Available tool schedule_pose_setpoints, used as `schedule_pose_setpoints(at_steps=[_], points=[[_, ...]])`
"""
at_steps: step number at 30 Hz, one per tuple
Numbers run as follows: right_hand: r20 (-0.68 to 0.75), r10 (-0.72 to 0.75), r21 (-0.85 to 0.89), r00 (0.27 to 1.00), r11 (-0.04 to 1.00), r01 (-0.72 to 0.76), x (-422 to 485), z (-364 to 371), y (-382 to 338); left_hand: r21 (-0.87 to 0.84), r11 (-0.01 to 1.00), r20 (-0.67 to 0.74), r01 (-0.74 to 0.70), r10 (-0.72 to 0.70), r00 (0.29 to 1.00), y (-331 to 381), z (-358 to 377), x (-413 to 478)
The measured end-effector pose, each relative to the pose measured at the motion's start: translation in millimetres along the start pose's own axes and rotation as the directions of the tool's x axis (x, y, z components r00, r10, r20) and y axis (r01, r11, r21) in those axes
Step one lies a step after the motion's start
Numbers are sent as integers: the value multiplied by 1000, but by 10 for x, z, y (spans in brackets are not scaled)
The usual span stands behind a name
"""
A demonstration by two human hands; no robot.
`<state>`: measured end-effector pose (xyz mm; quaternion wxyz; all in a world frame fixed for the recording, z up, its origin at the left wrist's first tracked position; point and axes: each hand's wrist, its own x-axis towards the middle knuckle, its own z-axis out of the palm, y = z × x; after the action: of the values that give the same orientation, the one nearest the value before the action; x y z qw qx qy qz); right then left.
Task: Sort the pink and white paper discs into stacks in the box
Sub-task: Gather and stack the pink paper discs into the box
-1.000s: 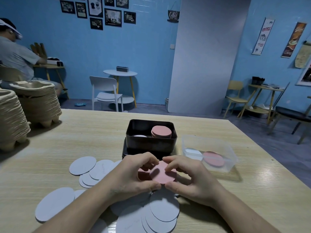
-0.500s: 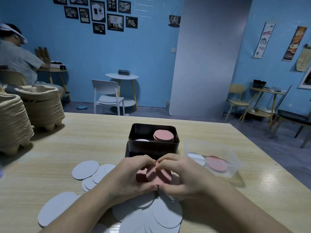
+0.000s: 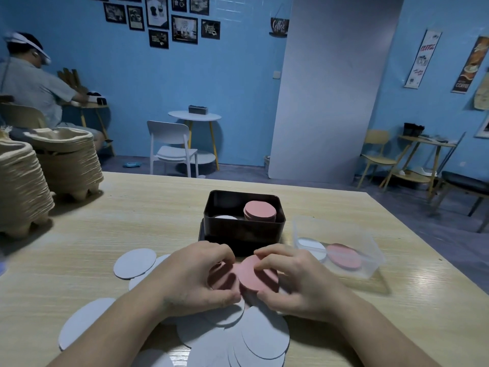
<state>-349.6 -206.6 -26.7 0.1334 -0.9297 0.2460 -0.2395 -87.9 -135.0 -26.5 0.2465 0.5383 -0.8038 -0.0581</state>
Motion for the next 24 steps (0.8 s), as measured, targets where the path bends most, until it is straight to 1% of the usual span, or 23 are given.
schedule_pose_setpoints(at_steps=[3,7,10,15,20,24], points=[[-13,23,37,1000,999,-22,-6,-17,6,48,999,32,22,-24,999,-3,-5,-2],[-15,47,16,999,999,-47,-25,-30,23,61,996,31,58,-60,998,-4,-3,-10],[-22,71,17,997,997,-71,-30,-47,21,40,997,-11,69,-68,998,22,-20,-18],[-15,79,11,997,997,-78,-22,-41,22,-24,996,-33,87,-87,996,3,-86,-33],[2,71,0,997,997,-71,-12,-28,30,-76,997,-90,26,-33,995,31,-26,-18],[-18,51,62,999,997,-50,-1,-3,22,-87,995,-122,-40,30,992,70,21,3]])
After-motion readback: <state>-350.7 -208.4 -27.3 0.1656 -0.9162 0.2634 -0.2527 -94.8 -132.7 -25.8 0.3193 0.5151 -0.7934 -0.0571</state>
